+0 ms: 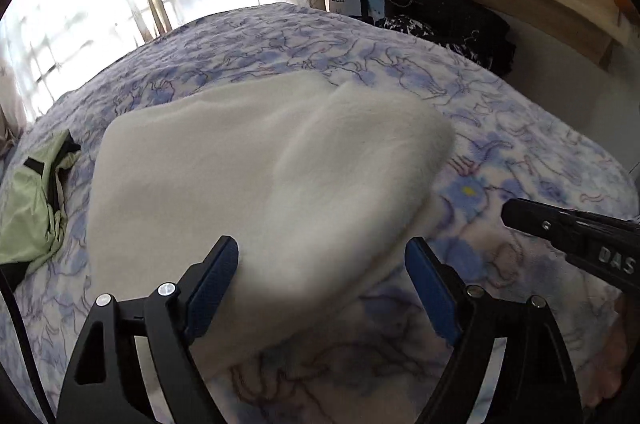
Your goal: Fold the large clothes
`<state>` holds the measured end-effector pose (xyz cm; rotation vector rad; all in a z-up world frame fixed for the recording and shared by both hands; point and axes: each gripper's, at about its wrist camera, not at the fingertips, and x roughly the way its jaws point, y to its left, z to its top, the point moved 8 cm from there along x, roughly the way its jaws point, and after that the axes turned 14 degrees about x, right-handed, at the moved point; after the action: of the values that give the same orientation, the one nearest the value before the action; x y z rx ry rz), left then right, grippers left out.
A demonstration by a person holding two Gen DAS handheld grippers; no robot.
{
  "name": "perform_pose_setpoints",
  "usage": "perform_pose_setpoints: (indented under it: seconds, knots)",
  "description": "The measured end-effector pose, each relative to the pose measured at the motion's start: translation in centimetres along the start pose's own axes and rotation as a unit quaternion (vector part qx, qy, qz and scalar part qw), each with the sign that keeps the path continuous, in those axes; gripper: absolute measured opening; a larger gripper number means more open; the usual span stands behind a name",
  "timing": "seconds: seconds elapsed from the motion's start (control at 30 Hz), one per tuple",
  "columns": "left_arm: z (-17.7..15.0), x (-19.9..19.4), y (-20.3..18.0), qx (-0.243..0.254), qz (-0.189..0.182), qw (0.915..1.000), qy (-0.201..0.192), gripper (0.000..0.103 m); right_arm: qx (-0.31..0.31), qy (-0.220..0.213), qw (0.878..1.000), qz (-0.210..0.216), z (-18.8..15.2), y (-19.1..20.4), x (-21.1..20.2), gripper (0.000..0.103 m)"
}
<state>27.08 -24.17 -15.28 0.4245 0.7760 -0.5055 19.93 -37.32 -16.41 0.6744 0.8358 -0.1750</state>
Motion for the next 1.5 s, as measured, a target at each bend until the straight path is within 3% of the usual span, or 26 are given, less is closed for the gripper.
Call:
perform_pose_setpoints:
  seconds: [0.03,0.17,0.33,0.47,0.6,0.7,0.77,0.87,0.9,0.97,1.07,1.17,1.33,1.4,1.5]
  knots:
    - [-0.5,-1.2,0.9,-0.016,-0.002,0.9999,-0.004,0.085,-0.002,0.002,1.000,0.007,0.1,0.3,-0.2,0.008]
    - [-2.6,-4.3,5.1,-0.077,0.007,0.9970,0.001,0.088,-0.010,0.002,0.999,0.041,0.7,2.5,-1.4,0.034]
    - [-5.6,-4.3,11.4,-0.152,0.037,0.9871,0.034,0.088,-0.019,0.004,0.997,0.074,3.0,5.8,-2.0,0.035]
    - [-7.4,-2.7,14.2,-0.214,0.007,0.9755,0.050,0.088,-0.048,0.018,0.996,0.067,4.8,8.3,-0.2,0.035]
    - [-8.2,-1.6,15.5,-0.242,-0.010,0.9682,0.060,0.088,-0.087,0.079,0.992,0.044,4.7,9.8,4.0,0.035]
    - [-8.3,-0.8,15.7,-0.250,-0.022,0.9655,0.069,0.088,-0.111,0.106,0.988,0.032,4.0,10.1,6.8,0.032]
    - [-8.0,-0.5,15.8,-0.251,-0.020,0.9655,0.068,0.088,-0.108,0.117,0.986,0.040,3.8,10.1,7.7,0.021]
    - [-7.0,-0.8,15.9,-0.245,-0.012,0.9680,0.054,0.088,-0.085,0.105,0.988,0.076,4.3,9.6,5.7,0.015]
    - [-6.6,-1.1,16.0,-0.241,-0.009,0.9694,0.045,0.088,-0.079,0.093,0.989,0.087,4.4,9.2,4.7,0.009]
    - [-6.3,-1.3,15.7,-0.230,-0.005,0.9724,0.037,0.088,-0.065,0.085,0.991,0.086,3.8,7.2,4.0,0.009]
    - [-7.0,-0.1,14.5,-0.210,-0.011,0.9760,0.056,0.087,-0.026,0.136,0.989,0.048,0.6,2.9,7.9,0.009]
    - [-8.0,1.3,13.2,-0.212,-0.027,0.9740,0.077,0.086,-0.008,0.134,0.989,0.065,0.4,2.5,7.9,0.009]
    - [-7.0,0.5,13.3,-0.188,-0.021,0.9799,0.064,0.086,-0.043,0.104,0.991,0.065,3.3,5.0,5.3,0.024]
    - [-6.2,0.4,13.8,-0.181,-0.021,0.9814,0.059,0.086,-0.044,0.094,0.992,0.069,5.0,5.8,5.5,0.041]
    - [-4.9,0.7,15.5,-0.197,-0.027,0.9787,0.051,0.086,-0.041,0.095,0.993,0.062,7.3,6.6,7.8,0.044]
